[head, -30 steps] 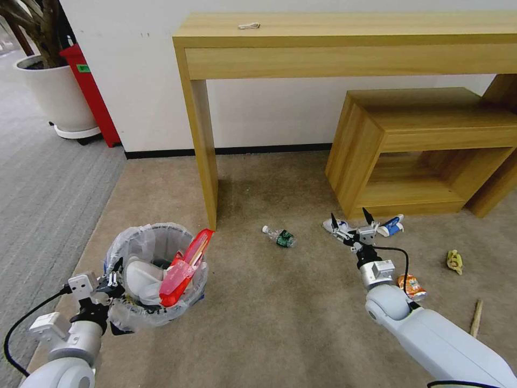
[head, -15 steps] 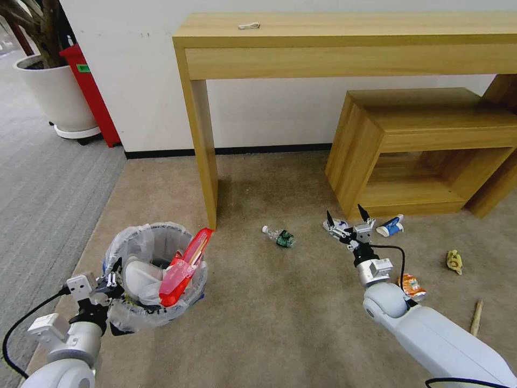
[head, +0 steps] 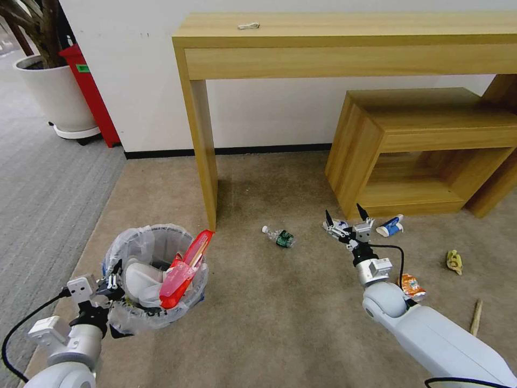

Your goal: Pick up the trash bin and place the garbage on the floor into it.

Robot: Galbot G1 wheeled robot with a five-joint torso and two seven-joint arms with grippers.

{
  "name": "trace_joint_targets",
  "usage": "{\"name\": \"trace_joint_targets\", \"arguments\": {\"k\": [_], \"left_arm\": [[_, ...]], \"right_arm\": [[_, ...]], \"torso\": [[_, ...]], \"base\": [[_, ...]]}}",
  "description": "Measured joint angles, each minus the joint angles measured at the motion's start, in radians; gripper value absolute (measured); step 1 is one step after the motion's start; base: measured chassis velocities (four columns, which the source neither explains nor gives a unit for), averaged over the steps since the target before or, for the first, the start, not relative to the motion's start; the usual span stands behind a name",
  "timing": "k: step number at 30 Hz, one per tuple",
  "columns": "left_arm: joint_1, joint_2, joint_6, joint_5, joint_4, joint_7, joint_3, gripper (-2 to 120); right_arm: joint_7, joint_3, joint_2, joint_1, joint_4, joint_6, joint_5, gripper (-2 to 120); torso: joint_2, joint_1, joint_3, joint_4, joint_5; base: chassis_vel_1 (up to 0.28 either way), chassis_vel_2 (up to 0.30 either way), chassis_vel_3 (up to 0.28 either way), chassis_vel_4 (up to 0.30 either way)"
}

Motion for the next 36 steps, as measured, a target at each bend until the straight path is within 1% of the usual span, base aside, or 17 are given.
{"name": "trace_joint_targets", "arguments": {"k": [11, 14, 19, 20, 22, 23, 26, 27, 28, 30, 32, 34, 35, 36], "left_arm": [[-0.001, -0.002, -0.003, 0.004, 0.002, 0.002, -0.001, 3], [-0.002, -0.003, -0.004, 0.004, 0.006, 0.002, -0.001, 3], [-0.003, -0.003, -0.005, 0.005, 0.009, 0.002, -0.001, 3], [-0.004, -0.003, -0.005, 0.005, 0.010, 0.002, -0.001, 3], [-0.007, -0.001, -0.005, 0.005, 0.015, 0.002, -0.001, 3], [-0.007, -0.001, -0.005, 0.005, 0.015, 0.002, -0.001, 3], [-0.013, -0.001, -0.005, 0.005, 0.022, 0.002, -0.002, 3], [-0.013, -0.001, -0.005, 0.005, 0.022, 0.002, -0.002, 3], [-0.016, -0.002, -0.006, 0.005, 0.025, 0.002, -0.002, 3], [-0.021, -0.003, -0.006, 0.005, 0.032, 0.002, 0.000, 3], [-0.025, -0.001, -0.006, 0.005, 0.035, 0.002, 0.002, 3], [-0.038, 0.009, -0.006, 0.003, 0.046, 0.002, 0.010, 3], [-0.038, 0.009, -0.006, 0.003, 0.046, 0.002, 0.010, 3], [-0.045, 0.015, -0.006, 0.002, 0.053, 0.002, 0.014, 3]], "right_arm": [[-0.002, -0.007, 0.002, 0.005, -0.005, -0.002, 0.003, 100], [-0.020, -0.016, 0.009, 0.013, -0.023, 0.032, -0.002, 100], [-0.054, -0.030, 0.007, 0.019, -0.025, 0.047, 0.011, 100], [-0.064, -0.039, 0.002, 0.022, -0.021, 0.038, 0.023, 100], [-0.077, -0.068, -0.017, 0.034, -0.014, -0.009, 0.082, 100], [-0.077, -0.068, -0.017, 0.034, -0.014, -0.009, 0.082, 100], [-0.105, -0.100, -0.046, 0.046, -0.018, -0.071, 0.135, 100], [-0.105, -0.100, -0.046, 0.046, -0.018, -0.071, 0.135, 100], [-0.110, -0.114, -0.056, 0.051, -0.017, -0.109, 0.168, 100], [-0.105, -0.142, -0.062, 0.054, -0.018, -0.170, 0.224, 100], [-0.109, -0.152, -0.064, 0.053, -0.022, -0.185, 0.237, 100], [-0.121, -0.175, -0.066, 0.048, -0.042, -0.213, 0.267, 100], [-0.121, -0.175, -0.066, 0.048, -0.042, -0.213, 0.267, 100], [-0.121, -0.186, -0.060, 0.046, -0.051, -0.245, 0.304, 100]], "torso": [[0.000, 0.000, 0.000, 0.0000, -0.0001], [0.000, 0.000, 0.000, -0.0001, -0.0001], [0.000, 0.000, 0.000, 0.0001, 0.0000], [0.000, 0.000, 0.000, 0.0000, 0.0000], [0.000, 0.000, 0.000, 0.0001, 0.0000], [0.000, 0.000, 0.000, 0.0001, 0.0000], [0.000, 0.000, 0.000, 0.0000, -0.0001], [0.000, 0.000, 0.000, 0.0000, -0.0001], [0.000, 0.000, 0.000, -0.0001, -0.0001], [0.000, 0.000, 0.000, 0.0000, 0.0000], [0.000, 0.000, 0.000, 0.0002, 0.0002], [0.000, 0.000, 0.000, -0.0002, -0.0005], [0.000, 0.000, 0.000, -0.0002, -0.0005], [0.000, 0.000, 0.000, -0.0003, 0.0002]], "base": [[-0.098, 0.099, 0.103, -0.095], [-0.075, 0.088, 0.077, -0.086], [-0.020, 0.019, 0.026, -0.020], [0.000, 0.000, 0.000, 0.000], [0.000, 0.000, 0.000, 0.000], [0.000, 0.000, 0.000, 0.000], [0.000, 0.000, 0.000, 0.000], [0.000, 0.000, 0.000, 0.000], [0.000, 0.000, 0.000, 0.000], [0.000, 0.000, 0.000, 0.000], [0.000, 0.000, 0.000, 0.000], [0.000, 0.000, 0.000, 0.000], [0.000, 0.000, 0.000, 0.000], [0.000, 0.000, 0.000, 0.000]]}}
